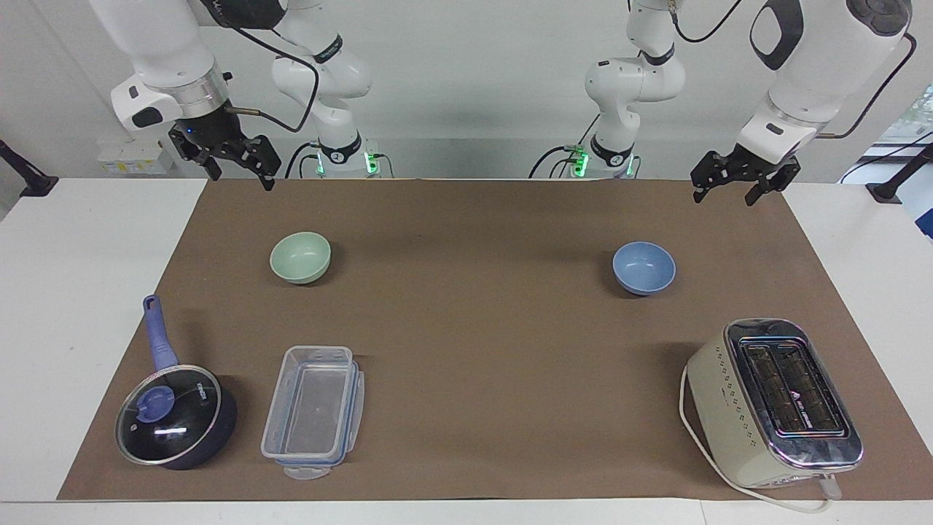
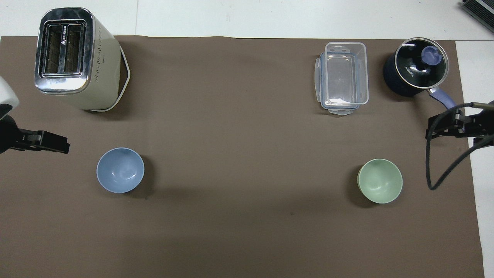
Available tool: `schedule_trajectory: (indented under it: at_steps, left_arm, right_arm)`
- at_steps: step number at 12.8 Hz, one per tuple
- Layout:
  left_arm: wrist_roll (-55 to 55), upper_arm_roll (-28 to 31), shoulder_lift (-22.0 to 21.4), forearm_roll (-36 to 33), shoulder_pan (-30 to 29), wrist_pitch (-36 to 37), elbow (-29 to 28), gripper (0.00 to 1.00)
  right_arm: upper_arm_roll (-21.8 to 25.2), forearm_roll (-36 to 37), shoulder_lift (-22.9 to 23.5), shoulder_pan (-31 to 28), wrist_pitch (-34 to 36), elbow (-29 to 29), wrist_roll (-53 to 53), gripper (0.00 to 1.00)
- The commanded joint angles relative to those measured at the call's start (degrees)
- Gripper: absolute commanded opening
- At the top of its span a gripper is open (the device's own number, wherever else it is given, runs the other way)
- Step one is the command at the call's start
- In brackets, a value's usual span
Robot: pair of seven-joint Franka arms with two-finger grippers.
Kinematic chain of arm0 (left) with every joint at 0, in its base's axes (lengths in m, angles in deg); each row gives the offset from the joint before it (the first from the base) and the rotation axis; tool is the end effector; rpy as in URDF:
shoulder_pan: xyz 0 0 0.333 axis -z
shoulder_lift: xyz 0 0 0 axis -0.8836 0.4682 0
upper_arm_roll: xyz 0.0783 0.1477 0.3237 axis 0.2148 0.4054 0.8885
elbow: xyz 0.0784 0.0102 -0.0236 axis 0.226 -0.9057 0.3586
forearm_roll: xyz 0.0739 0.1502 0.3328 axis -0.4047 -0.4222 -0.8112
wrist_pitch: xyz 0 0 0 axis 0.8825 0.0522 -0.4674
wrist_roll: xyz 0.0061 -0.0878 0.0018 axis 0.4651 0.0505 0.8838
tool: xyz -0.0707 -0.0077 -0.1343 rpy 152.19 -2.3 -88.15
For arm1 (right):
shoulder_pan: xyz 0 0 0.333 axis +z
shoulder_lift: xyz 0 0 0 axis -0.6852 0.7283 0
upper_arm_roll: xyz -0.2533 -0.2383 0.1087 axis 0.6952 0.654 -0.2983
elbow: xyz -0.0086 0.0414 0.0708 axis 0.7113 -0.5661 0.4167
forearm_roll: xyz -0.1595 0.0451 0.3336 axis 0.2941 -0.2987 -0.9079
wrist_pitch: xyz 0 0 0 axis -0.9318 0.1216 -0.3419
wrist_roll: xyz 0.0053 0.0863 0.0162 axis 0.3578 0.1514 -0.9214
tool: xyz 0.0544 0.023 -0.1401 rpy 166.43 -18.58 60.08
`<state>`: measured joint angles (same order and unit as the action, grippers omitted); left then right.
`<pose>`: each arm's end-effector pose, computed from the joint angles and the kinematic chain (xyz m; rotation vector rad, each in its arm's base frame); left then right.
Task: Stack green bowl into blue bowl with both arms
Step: 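Reach the left gripper toward the rim of the light blue bowl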
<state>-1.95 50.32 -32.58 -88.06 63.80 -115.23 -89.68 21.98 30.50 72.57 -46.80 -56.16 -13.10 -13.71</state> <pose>0.4978 -0.0276 0.5896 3.1171 -0.1932 -0.0841 0.5163 -0.0008 0.6421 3.0865 -0.3458 -0.1118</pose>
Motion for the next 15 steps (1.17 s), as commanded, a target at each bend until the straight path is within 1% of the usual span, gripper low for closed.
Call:
schedule_trajectory:
  at_steps: [1, 3, 4, 6, 8, 10, 13, 15]
  left_arm:
    - [-4.8, 0.0, -3.8, -0.2, -3.1, -3.9, -5.6, 1.00]
    - [-8.2, 0.1, -3.8, -0.2, -5.2, -4.7, -6.5, 1.00]
    - [-9.0, 0.0, -3.8, -0.2, -5.9, -6.4, -7.8, 1.00]
    - [-9.2, 0.0, -3.8, 0.2, -5.9, -9.6, -10.7, 1.00]
    - [-9.9, 0.1, -3.8, 3.0, -5.8, -12.0, -13.5, 1.00]
    - [-9.9, 0.0, -3.7, 3.5, -5.0, -14.7, -16.2, 1.00]
    - [-9.8, 0.0, -3.8, 9.6, -3.7, -20.2, -21.7, 1.00]
    - [-9.7, 0.0, -3.7, 10.3, -0.8, -24.8, -25.8, 1.00]
  right_arm:
    - [-0.2, -0.3, -0.8, -0.6, -0.6, -0.9, -1.6, 1.00]
    - [-0.2, -0.2, -0.9, -0.7, -0.6, -0.9, -1.6, 1.00]
    - [-0.2, -0.3, -0.9, -0.7, -0.6, -1.0, -1.6, 1.00]
    - [-0.2, -0.2, -0.9, -0.8, -0.6, -1.0, -1.7, 1.00]
    - [-0.2, -0.2, -1.0, -0.9, -0.5, -1.0, -1.8, 1.00]
    - [-0.2, -0.2, -1.0, -1.0, -0.5, -1.0, -2.2, 1.00]
    - [-0.2, -0.2, -1.0, -1.0, -0.5, -1.0, -2.3, 1.00]
    - [-0.1, -0.2, -1.0, -1.0, -0.5, -1.0, -2.3, 1.00]
